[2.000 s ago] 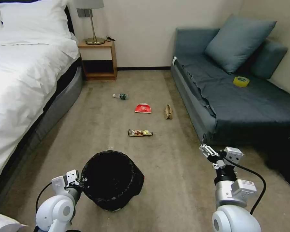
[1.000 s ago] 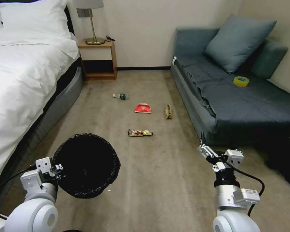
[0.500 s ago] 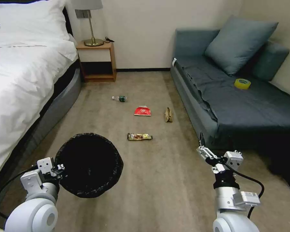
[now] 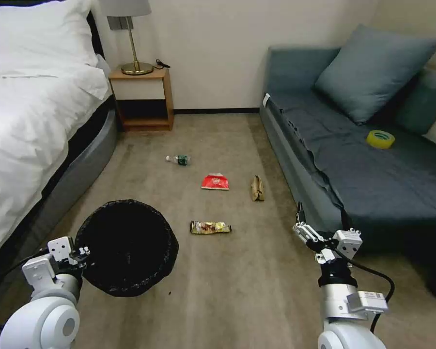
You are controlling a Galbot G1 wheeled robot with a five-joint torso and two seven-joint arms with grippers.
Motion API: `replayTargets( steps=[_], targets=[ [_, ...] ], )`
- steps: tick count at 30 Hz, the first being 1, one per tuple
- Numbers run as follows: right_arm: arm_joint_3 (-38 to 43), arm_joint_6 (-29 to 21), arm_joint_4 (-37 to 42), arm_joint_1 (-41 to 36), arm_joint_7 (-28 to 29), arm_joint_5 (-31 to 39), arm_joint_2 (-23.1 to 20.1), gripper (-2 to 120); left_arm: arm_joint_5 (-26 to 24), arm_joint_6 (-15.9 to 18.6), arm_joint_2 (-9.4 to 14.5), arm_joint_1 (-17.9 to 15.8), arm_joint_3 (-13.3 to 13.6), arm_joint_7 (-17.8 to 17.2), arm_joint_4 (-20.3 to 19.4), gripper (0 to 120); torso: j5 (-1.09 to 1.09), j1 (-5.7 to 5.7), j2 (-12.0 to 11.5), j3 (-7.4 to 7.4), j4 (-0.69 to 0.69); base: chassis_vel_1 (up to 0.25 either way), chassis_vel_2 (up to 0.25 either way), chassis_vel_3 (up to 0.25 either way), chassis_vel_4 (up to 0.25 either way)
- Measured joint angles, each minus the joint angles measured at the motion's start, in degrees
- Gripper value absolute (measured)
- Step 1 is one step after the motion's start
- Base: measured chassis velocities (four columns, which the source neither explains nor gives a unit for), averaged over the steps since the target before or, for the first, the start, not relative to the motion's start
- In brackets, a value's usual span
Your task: Pick up the trash bin, then pick up the garbage on the floor and place it into the trash bin.
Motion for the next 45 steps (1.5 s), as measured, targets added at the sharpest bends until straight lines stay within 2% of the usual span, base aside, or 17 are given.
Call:
replayTargets(
  steps=[18, 28, 33, 36, 37, 38, 41, 42, 45],
  targets=[
    [-0.1, 1.2, -1.5, 1.9, -1.6, -0.2, -1.7, 100, 0.2, 0.0, -0.6, -0.8, -0.2, 0.1, 1.0, 2, -0.01, 0.0, 0.0, 0.0, 0.0, -0.213, 0.219, 0.231, -0.224],
    [-1.8, 0.5, -4.3, 4.4, -2.3, 2.0, -6.7, 100, 0.2, 0.0, -1.4, -1.4, 0.1, 0.0, 1.0, 2, 0.01, 0.0, 0.0, -0.01, 0.0, -0.048, 0.056, 0.048, -0.047],
    [-3.9, -1.6, -7.1, 6.5, -2.4, 4.7, -10.9, 100, 0.4, 0.0, -1.4, -2.4, 0.6, 0.3, 1.6, 2, 0.01, 0.0, 0.0, -0.01, 0.0, 0.0, 0.0, 0.0, 0.0],
    [-7.4, -3.8, -10.0, 9.4, -2.8, 7.5, -15.0, 100, 0.5, 0.0, -1.4, -2.5, 0.7, 0.6, 1.9, 2, 0.02, 0.0, 0.0, 0.0, -0.02, 0.0, 0.0, 0.0, 0.0],
    [-9.8, -4.2, -11.7, 10.7, -3.1, 8.4, -17.7, 100, 0.5, 0.0, -1.4, -2.4, 0.6, 0.7, 1.9, 2, 0.02, 0.0, 0.0, 0.0, 0.0, 0.0, 0.0, 0.0, 0.0],
    [-9.8, -4.2, -11.7, 10.7, -3.1, 8.4, -17.7, 100, 0.5, 0.0, -1.4, -2.4, 0.6, 0.7, 1.9, 2, 0.02, 0.0, 0.0, 0.0, 0.0, 0.0, 0.0, 0.0, 0.0],
    [-17.7, -4.3, -17.8, 15.4, -4.6, 9.7, -28.5, 100, 0.6, 0.0, -1.4, -2.0, 0.0, 0.7, 1.6, 2, 0.0, 0.0, 0.0, 0.0, 0.02, 0.0, 0.0, 0.0, 0.0],
    [-17.7, -4.3, -17.8, 15.4, -4.6, 9.7, -28.5, 100, 0.6, 0.0, -1.4, -2.0, 0.0, 0.7, 1.6, 2, 0.0, 0.0, 0.0, 0.0, 0.02, 0.0, 0.0, 0.0, 0.0],
    [-25.1, -4.2, -22.2, 20.6, -4.9, 11.3, -34.4, 100, 1.1, 0.0, -1.6, -2.0, -0.3, 0.8, 1.4, 2, 0.02, 0.0, 0.0, 0.0, -0.02, 0.0, 0.0, 0.0, 0.0]
  ],
)
